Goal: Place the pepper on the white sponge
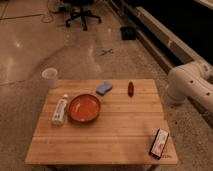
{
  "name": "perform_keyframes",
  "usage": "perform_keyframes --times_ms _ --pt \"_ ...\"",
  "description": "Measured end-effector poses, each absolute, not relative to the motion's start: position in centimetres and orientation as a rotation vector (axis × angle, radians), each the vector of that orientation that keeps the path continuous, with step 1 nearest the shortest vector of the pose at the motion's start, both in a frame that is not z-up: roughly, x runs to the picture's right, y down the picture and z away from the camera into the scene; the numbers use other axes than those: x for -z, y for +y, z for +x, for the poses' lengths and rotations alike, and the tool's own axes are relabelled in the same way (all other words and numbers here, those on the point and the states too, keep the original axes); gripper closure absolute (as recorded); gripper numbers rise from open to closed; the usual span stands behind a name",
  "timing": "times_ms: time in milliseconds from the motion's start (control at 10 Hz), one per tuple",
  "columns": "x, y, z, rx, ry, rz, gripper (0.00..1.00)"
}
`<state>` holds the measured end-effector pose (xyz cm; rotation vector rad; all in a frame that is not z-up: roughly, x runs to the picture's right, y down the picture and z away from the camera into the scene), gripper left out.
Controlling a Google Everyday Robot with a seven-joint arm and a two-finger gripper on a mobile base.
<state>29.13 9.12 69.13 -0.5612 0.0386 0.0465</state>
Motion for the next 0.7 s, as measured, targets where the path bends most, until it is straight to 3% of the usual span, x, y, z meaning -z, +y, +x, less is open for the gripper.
perform_keyframes --times_ms 700 --pt "-69.55 8.53 29.39 -0.047 0.038 -0.562 0.35"
